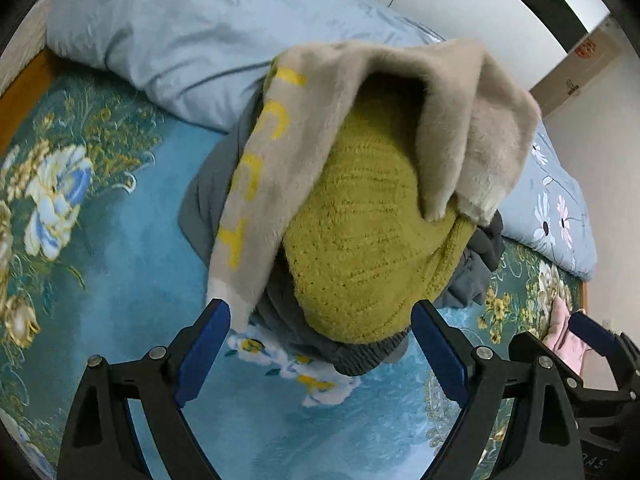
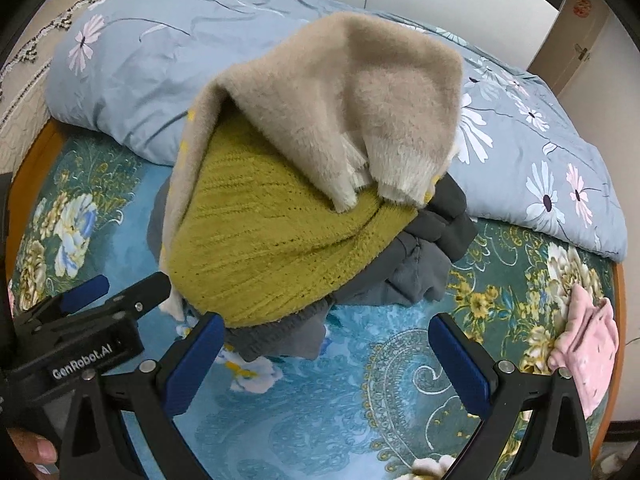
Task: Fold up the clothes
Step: 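Grasp the beige fuzzy sweater sleeve on the pile with the left gripper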
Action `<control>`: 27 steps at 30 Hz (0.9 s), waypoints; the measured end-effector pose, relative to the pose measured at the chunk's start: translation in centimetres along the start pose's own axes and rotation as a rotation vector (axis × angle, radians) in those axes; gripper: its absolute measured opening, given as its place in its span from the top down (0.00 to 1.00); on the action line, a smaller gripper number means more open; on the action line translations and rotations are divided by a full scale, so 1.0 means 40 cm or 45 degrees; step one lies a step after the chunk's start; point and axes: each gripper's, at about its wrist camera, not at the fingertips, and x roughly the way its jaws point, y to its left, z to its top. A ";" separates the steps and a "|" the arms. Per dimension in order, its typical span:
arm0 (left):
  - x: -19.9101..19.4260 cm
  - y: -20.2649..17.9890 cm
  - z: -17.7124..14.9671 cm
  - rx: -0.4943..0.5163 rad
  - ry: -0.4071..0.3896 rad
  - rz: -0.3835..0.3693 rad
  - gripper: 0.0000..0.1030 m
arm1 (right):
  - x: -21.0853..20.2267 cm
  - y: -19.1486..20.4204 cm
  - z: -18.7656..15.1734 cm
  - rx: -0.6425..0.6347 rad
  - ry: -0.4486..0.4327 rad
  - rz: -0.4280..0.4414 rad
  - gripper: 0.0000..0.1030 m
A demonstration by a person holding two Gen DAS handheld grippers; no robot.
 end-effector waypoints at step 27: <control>0.126 -0.022 0.266 -0.709 -0.078 -0.631 0.16 | 0.069 -0.100 -0.108 0.073 0.151 -0.054 0.00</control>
